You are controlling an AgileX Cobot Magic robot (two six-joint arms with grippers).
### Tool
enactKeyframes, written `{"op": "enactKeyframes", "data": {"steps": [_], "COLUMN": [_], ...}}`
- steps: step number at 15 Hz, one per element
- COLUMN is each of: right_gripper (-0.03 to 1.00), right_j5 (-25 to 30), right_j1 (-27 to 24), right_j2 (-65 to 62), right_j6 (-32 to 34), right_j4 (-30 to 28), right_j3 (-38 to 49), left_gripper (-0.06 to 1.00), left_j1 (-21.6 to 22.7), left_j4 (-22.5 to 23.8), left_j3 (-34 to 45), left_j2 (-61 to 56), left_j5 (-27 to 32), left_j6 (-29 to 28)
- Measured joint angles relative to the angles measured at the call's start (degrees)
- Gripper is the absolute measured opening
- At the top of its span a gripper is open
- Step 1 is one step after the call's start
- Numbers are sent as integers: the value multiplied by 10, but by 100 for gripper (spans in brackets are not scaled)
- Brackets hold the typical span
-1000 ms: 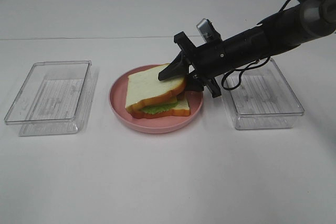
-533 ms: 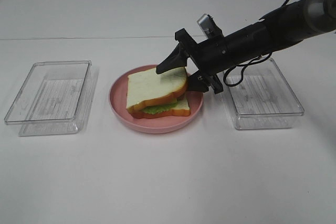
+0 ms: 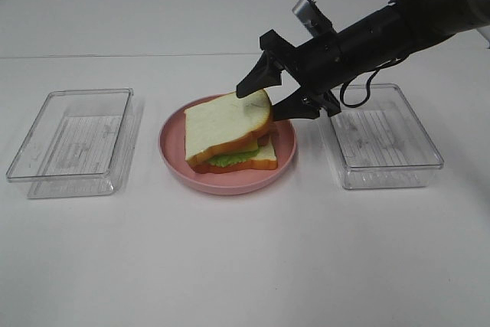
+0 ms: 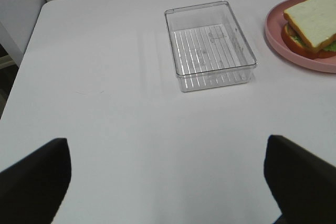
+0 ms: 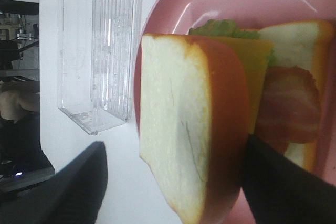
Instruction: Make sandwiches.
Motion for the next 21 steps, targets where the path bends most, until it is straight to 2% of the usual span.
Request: {"op": "enactKeyframes", "data": {"steps": [4,8,10,12,14,15,16,18,21], "right_gripper": [69,69,76,90,95,96,96,96,96], "right_j5": [-10,-26,-22,23,83,125,160,207,225], "right_j1": [0,-1,-1,-1,-1,-1,-3,-23,-76], "right_j2": [-8,-42,-52,-61,-80,-95,-102,-108,-108], "right_j6": [27,87,115,177,280,344,366,370,353], "right_j4": [-43,-124,-163,-255,-413,-517,-577,-604,-600], "right_j3": [0,-6,-18,-55,-96,-124,-144,-175,-185], "left_gripper": [91,91,91,91,91,91,91,91,91], "left_j1": [0,0,0,0,0,0,0,0,0], "left_j4": [0,0,0,0,0,0,0,0,0], "left_j3": [0,0,0,0,0,0,0,0,0], "left_j2": [0,0,0,0,0,0,0,0,0], "left_j5": [0,0,0,0,0,0,0,0,0], "left_j6": [0,0,0,0,0,0,0,0,0]}}
